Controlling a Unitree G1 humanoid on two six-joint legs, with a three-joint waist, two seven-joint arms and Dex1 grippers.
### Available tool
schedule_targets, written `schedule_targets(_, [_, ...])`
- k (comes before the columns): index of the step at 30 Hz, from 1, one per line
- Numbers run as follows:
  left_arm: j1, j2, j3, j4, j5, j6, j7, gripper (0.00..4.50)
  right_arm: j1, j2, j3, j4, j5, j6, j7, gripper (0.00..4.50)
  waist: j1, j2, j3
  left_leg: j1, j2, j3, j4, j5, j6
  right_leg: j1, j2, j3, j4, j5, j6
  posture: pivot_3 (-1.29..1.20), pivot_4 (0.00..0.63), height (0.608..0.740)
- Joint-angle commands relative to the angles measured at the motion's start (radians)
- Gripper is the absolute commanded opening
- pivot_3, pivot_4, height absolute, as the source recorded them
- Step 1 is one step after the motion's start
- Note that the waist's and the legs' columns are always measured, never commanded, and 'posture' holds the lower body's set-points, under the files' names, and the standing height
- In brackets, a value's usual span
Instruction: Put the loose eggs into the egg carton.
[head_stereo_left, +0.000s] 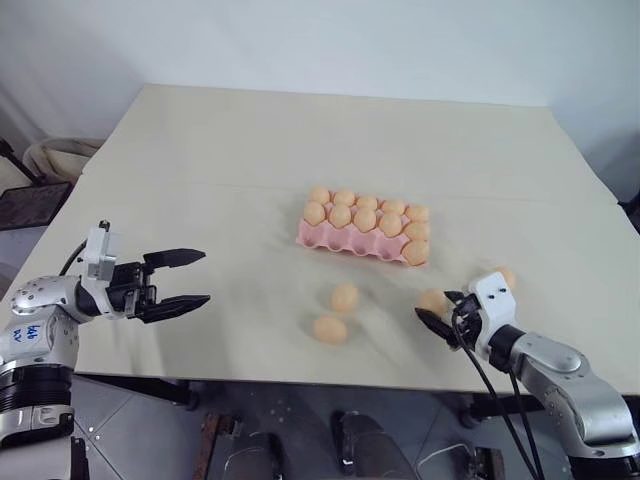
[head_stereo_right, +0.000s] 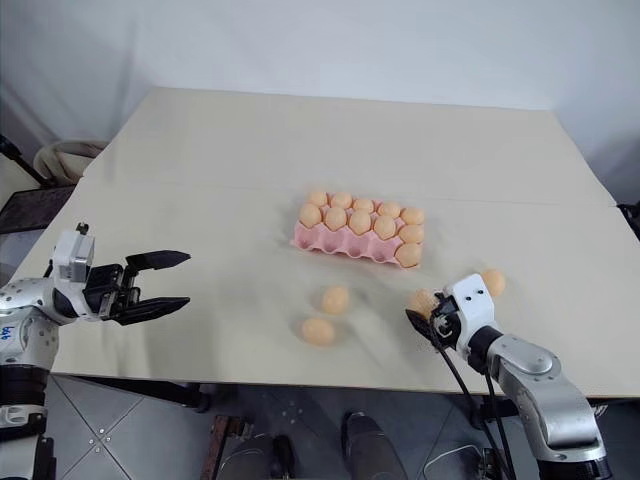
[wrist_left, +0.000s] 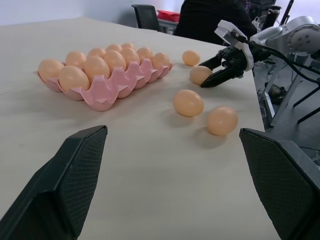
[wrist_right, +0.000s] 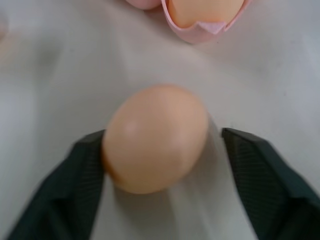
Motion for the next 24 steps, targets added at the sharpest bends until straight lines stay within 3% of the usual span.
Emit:
schedule_targets(1, [-0.007, 0.003, 0.024, -0.028, -0.017, -0.017, -0.018, 4.5, -0.008, -0.006, -0.028, -0.033, 0.013, -0.018, 0.019, 2.11, 0.0, 0.0, 0.0, 0.0, 0.0, 0.0, 0.0, 0.0, 0.0, 0.0, 0.0, 0.0, 0.0, 0.0, 0.0, 0.0, 0.15, 0.74])
schedule_targets(3, [-0.009, 0.001, 0.024, -0.026, -0.016, -0.017, -0.015, 4.5, -0.012, -0.016, -0.035, -0.049, 0.016, -0.024, 0.032, 1.59, 0.0, 0.0, 0.0, 0.0, 0.0, 0.0, 0.0, 0.0, 0.0, 0.0, 0.0, 0.0, 0.0, 0.0, 0.0, 0.0, 0.15, 0.74])
schedule_targets(5, [-0.014, -0.002, 0.023, -0.023, -0.014, -0.02, -0.013, 4.5, -0.039, -0.023, -0.046, -0.076, 0.029, -0.017, 0.039, 1.41, -0.001, 0.0, 0.0, 0.0, 0.0, 0.0, 0.0, 0.0, 0.0, 0.0, 0.0, 0.0, 0.0, 0.0, 0.0, 0.0, 0.15, 0.74])
schedule_targets(9, [-0.019, -0.007, 0.022, -0.019, -0.013, -0.024, -0.011, 4.5, -0.181, -0.009, -0.051, -0.077, 0.054, 0.032, 0.003, 1.41, -0.006, 0.0, 0.0, 0.001, 0.0, 0.001, 0.001, 0.0, 0.0, 0.0, 0.0, -0.001, 0.001, 0.001, 0.001, 0.0, 0.15, 0.74])
schedule_targets(15, [-0.032, -0.018, 0.021, -0.015, -0.015, -0.035, -0.008, 4.5, -0.389, 0.044, 0.049, 0.036, 0.01, 0.061, -0.026, 1.41, -0.002, 0.0, 0.0, 0.0, 0.0, -0.001, 0.0, 0.001, -0.001, 0.0, 0.0, 0.001, 0.001, -0.001, -0.001, 0.0, 0.15, 0.74])
schedule_targets(24, [-0.052, -0.039, 0.055, -0.018, -0.026, -0.107, 0.002, 4.5, -0.567, 0.147, 0.204, 0.3, -0.125, -0.017, -0.037, 1.41, -0.003, 0.0, 0.0, -0.002, 0.002, -0.002, -0.002, 0.002, 0.0, -0.003, 0.0, -0.003, 0.002, 0.003, 0.005, 0.0, 0.15, 0.74])
